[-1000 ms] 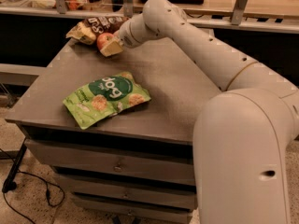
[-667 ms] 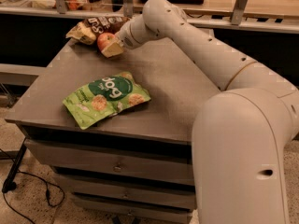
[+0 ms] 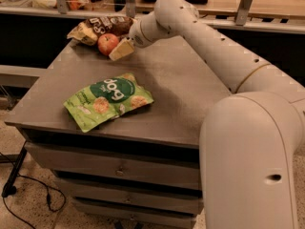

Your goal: Move apple near brown chip bag

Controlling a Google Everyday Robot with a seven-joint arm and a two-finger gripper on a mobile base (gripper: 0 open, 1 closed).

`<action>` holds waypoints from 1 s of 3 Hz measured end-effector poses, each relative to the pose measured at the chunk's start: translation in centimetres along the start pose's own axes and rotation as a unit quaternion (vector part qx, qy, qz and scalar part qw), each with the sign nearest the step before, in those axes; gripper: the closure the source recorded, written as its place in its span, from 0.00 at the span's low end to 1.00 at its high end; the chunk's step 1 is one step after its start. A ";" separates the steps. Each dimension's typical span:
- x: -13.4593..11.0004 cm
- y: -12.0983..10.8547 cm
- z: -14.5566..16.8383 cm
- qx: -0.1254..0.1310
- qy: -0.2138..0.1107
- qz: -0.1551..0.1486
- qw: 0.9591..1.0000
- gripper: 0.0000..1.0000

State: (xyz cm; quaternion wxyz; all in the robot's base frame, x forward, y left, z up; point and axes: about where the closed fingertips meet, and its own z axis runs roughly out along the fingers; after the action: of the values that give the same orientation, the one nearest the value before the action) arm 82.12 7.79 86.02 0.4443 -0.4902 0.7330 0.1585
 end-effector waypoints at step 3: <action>5.4 -7.0 -13.0 -0.026 0.034 0.068 0.997 0.00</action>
Offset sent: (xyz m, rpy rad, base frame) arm 0.0121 -0.1777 0.0710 0.0576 0.1502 -0.0857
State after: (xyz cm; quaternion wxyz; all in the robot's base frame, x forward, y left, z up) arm 81.03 -7.31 90.32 0.3945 -0.4553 0.7751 0.1907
